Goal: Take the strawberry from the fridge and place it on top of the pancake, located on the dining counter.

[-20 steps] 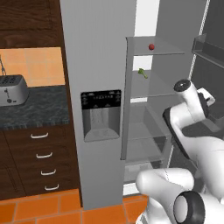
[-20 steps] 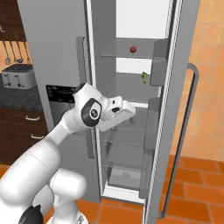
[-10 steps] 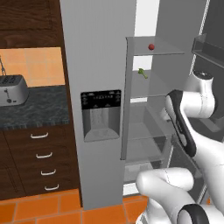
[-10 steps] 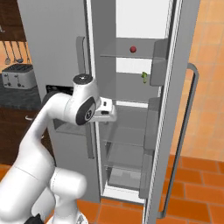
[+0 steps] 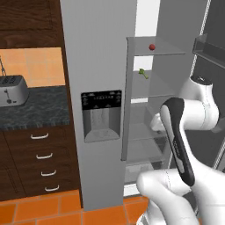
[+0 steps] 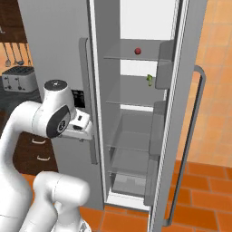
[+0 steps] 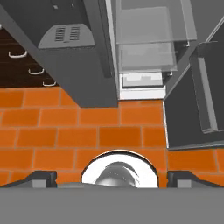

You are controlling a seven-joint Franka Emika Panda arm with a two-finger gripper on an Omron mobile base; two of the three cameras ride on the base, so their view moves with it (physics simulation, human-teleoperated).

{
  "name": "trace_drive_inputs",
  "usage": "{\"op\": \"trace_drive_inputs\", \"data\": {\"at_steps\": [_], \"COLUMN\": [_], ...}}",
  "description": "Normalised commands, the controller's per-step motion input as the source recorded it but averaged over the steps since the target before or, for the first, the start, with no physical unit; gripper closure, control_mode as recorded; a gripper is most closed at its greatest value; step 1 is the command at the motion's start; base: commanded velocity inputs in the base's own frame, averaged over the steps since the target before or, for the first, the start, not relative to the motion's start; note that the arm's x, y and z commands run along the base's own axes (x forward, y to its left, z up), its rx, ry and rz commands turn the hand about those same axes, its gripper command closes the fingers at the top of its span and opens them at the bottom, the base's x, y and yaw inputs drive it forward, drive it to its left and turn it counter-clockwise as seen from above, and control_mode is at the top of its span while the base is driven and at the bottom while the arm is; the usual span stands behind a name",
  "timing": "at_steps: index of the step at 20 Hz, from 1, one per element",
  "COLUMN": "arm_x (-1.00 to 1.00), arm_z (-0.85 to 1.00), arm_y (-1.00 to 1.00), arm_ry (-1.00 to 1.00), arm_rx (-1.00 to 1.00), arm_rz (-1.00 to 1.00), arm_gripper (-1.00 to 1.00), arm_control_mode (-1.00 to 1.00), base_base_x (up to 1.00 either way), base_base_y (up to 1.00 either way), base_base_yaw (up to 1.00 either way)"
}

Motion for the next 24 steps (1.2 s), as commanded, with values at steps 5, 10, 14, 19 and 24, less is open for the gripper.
{"op": "trace_drive_inputs", "data": {"at_steps": [5,10,14,19,24], "arm_x": [-0.15,0.01,0.00,0.00,0.00], "arm_z": [-0.44,-0.23,0.00,0.00,0.00], "arm_y": [0.04,0.00,0.00,0.00,0.00], "arm_ry": [-0.02,0.00,0.00,-0.01,0.00], "arm_rx": [-0.02,-0.06,0.00,0.00,0.00], "arm_rz": [-0.12,0.00,0.00,-0.03,0.00], "arm_gripper": [-1.00,-1.00,-1.00,-1.00,-1.00], "arm_control_mode": [-1.00,-1.00,-1.00,1.00,1.00], "base_base_x": [0.00,0.00,0.00,0.00,0.00], "base_base_y": [0.00,0.00,0.00,0.01,0.20], "base_base_yaw": [0.00,0.00,0.00,-0.05,-0.44]}}
